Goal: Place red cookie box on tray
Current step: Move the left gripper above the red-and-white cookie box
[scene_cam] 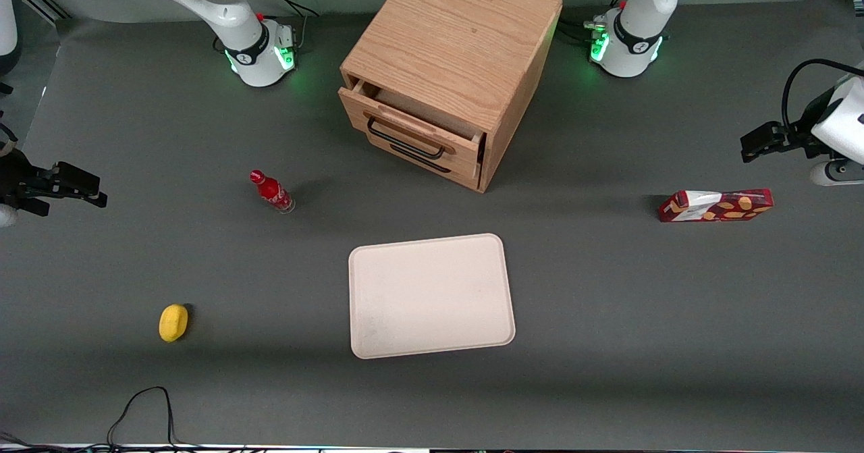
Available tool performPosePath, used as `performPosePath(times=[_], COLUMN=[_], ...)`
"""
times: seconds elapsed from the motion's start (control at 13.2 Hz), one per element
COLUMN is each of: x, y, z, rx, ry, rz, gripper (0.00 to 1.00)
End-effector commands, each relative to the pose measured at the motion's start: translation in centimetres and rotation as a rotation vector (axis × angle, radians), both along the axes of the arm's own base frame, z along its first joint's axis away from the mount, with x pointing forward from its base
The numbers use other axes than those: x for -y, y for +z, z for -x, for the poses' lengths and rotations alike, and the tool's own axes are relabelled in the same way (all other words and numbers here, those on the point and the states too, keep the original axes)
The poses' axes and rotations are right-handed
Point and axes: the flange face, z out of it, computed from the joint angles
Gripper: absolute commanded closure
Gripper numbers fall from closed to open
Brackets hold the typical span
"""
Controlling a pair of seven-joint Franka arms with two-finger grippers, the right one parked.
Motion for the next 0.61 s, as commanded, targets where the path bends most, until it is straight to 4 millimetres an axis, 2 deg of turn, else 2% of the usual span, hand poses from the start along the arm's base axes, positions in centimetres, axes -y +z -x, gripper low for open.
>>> performPosePath(times=[0.0, 0.3, 0.45, 0.53], x=[0.3, 0.5, 1.9, 1.5], y=[0.7, 0.7, 0.2, -0.1], z=[0.3, 0.4, 0.2, 0.2], rx=[-0.004, -0.010, -0.021, -0.034], ry=[0.012, 0.007, -0.007, -0.013], rz=[0.022, 0.024, 0.008, 0.009], gripper=[0.00, 0.00, 0.00, 0.00])
